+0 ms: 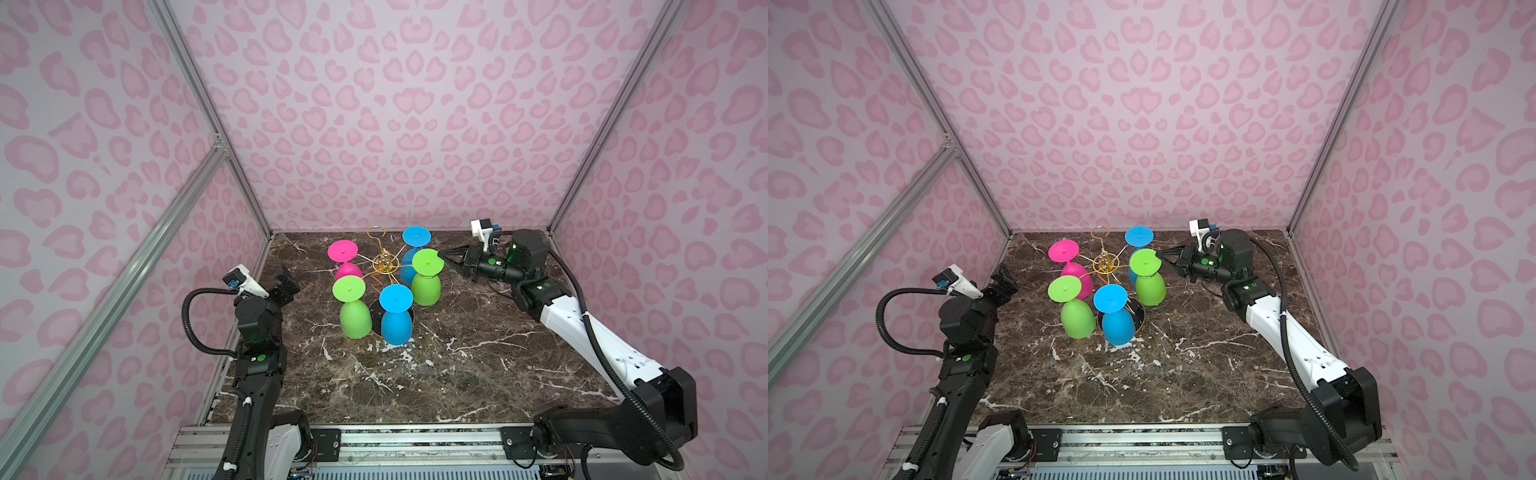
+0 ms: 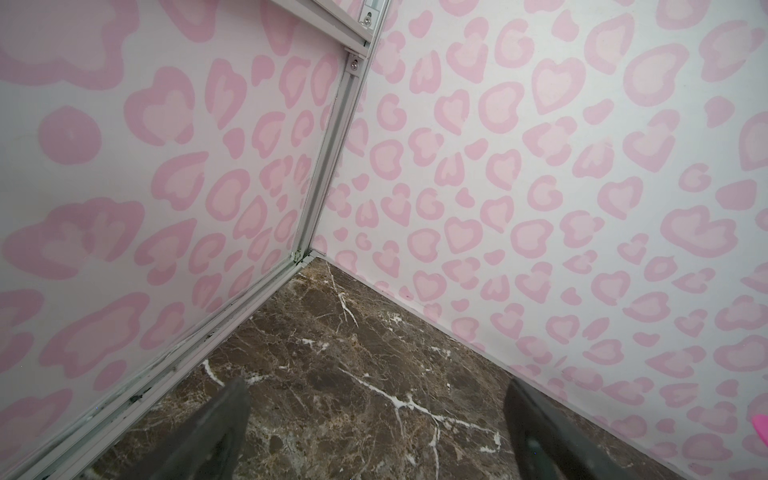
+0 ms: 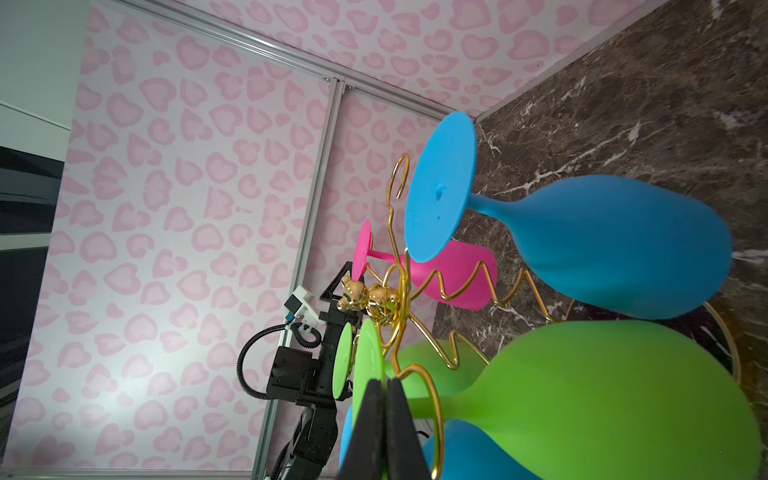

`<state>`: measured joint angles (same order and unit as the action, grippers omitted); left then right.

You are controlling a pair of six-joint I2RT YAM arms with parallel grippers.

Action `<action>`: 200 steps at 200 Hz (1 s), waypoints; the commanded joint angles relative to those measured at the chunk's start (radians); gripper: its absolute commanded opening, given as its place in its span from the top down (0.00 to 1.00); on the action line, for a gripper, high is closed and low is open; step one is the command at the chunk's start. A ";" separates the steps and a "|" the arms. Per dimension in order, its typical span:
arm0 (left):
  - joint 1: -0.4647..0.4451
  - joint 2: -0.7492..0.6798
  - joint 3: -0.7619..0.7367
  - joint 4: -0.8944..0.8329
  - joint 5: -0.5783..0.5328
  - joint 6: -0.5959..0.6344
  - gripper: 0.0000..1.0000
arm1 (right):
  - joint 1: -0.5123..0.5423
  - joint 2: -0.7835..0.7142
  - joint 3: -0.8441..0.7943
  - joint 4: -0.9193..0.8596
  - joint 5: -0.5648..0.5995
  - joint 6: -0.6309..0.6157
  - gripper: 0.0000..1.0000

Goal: Take the wine glass off the wine glass rack
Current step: 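Close the right gripper on the lime-green glass's base on the rack, then lift the lime-green glass off the rack hook with the right gripper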

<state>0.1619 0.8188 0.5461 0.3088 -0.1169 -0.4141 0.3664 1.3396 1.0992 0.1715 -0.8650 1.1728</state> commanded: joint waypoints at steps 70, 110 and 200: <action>-0.001 -0.012 0.011 0.004 -0.014 0.001 0.03 | 0.055 -0.007 0.015 0.024 0.006 0.002 1.00; -0.002 -0.019 0.012 0.001 -0.018 0.003 0.03 | 0.069 0.008 0.031 0.027 0.022 -0.009 1.00; -0.006 -0.023 0.013 -0.004 -0.029 0.006 0.03 | 0.100 0.037 0.053 0.020 0.026 -0.027 1.00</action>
<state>0.1566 0.7998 0.5461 0.3004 -0.1318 -0.4141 0.4587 1.3727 1.1423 0.1658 -0.8303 1.1591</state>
